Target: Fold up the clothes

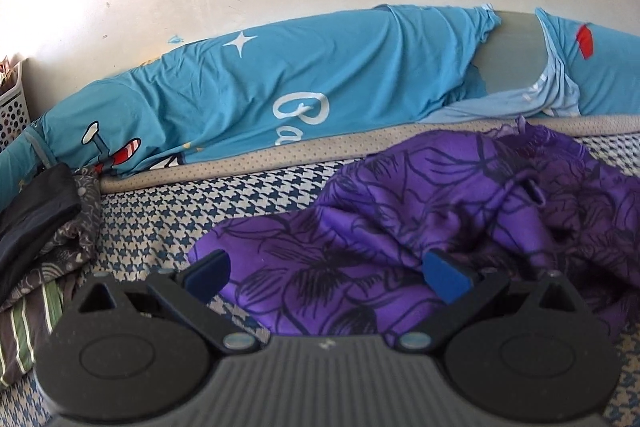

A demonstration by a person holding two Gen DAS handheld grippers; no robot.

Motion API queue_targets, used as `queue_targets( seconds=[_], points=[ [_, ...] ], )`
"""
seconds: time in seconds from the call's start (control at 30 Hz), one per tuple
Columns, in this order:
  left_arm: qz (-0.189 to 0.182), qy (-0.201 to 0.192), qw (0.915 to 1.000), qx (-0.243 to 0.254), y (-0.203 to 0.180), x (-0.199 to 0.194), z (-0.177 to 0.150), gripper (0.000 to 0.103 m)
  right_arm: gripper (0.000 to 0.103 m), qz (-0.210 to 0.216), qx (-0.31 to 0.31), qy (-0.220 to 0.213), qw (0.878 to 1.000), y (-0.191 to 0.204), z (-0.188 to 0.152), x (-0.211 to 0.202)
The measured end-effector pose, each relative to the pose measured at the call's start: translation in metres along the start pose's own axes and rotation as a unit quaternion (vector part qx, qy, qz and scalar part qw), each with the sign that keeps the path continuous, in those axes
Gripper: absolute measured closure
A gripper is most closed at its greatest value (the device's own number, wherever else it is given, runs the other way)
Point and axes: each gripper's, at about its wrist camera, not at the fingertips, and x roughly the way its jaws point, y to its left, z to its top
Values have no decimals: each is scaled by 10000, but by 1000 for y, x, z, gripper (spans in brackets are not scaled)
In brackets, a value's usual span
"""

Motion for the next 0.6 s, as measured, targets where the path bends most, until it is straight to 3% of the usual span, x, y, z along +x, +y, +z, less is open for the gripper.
queue_targets(
  seconds=[0.17,0.3,0.6],
  points=[
    [-1,42,10000,16,1,2,-3,0,81,348,214,496,9979,2,-19,8],
    [3,58,10000,-8,1,4,-2,0,71,620,344,865,9937,5,-34,15],
    [-1,223,9996,-150,7,12,-3,0,62,1166,878,1623,9759,15,-65,39]
  ],
)
